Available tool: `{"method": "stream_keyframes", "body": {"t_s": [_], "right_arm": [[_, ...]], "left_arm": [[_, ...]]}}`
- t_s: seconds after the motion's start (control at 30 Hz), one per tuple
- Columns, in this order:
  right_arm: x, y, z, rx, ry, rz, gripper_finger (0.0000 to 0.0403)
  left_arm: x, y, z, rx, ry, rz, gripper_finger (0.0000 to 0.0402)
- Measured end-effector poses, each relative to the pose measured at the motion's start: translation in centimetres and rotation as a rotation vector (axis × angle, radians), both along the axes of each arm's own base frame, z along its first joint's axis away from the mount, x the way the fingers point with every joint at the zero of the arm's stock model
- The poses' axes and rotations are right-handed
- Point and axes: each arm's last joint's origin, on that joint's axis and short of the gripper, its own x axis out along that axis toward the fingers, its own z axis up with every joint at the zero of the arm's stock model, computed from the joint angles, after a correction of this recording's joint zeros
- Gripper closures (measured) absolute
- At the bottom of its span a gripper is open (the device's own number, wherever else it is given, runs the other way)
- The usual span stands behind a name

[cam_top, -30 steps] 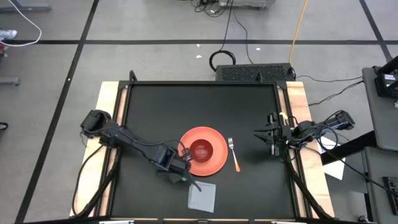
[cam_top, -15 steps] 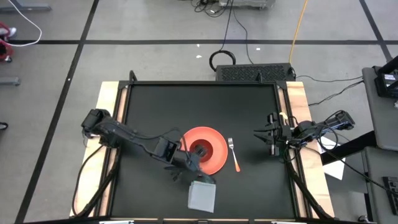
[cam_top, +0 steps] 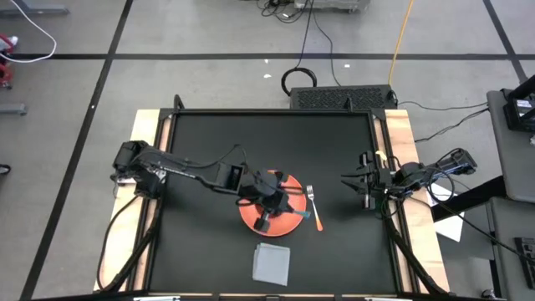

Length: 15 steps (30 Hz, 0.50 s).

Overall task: Set table place
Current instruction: Put the blue spoon into the brown bowl

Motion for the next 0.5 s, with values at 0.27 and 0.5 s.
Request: {"method": "stream_keyframes", "body": {"t_s": [0.27,0.5], "right_arm": [[0.0,0.0,0.0,0.000,0.000,0.000,0.0335],[0.0,0.0,0.0,0.000,0.000,0.000,0.0335]], "left_arm": [[-0.2,0.9,-2.2,0.000,0.049,0.036,0.0396],[-0.4,1.0,-4.1,0.013,0.033,0.050,0.0397]]}}
